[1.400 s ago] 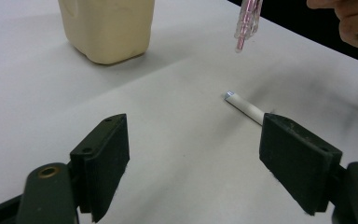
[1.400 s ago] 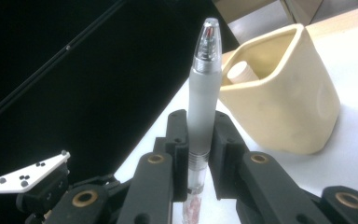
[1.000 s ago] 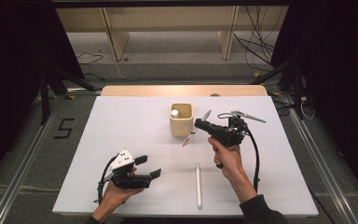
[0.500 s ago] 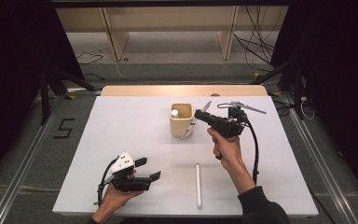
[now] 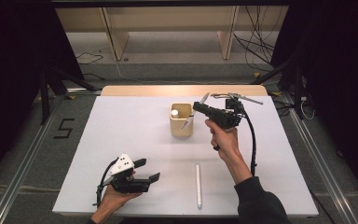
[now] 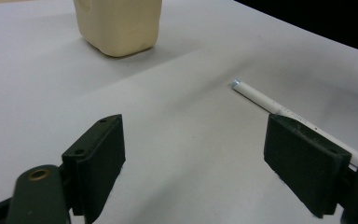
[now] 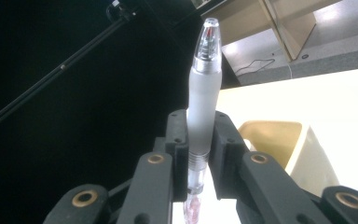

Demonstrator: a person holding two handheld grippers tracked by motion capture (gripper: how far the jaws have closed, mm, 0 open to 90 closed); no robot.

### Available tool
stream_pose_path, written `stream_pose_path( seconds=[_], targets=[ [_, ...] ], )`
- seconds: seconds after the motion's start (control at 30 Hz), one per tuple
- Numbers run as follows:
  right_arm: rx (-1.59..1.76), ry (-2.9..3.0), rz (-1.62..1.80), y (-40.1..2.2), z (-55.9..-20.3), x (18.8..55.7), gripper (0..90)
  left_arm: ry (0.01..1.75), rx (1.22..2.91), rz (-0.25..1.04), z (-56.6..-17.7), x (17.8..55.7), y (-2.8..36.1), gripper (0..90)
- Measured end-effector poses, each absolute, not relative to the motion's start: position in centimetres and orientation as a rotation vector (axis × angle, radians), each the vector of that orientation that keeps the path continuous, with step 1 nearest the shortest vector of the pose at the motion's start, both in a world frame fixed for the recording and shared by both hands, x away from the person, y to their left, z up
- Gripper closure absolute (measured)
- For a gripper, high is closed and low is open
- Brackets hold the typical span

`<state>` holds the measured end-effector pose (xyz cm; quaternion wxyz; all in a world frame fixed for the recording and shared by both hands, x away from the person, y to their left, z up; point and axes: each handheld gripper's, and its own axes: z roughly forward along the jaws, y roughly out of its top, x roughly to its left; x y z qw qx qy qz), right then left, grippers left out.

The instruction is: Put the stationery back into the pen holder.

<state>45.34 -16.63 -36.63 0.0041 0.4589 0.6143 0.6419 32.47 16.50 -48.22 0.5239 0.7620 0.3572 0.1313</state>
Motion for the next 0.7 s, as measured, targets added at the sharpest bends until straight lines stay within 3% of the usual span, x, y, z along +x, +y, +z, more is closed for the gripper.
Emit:
stream_pose_path(
  seconds=[0.7],
  targets=[
    [1.516,1.844,1.992,-16.7,-35.4,49.0,79.8,0.85,1.799,0.303,-48.3,32.0,16.8,20.1]
  ],
)
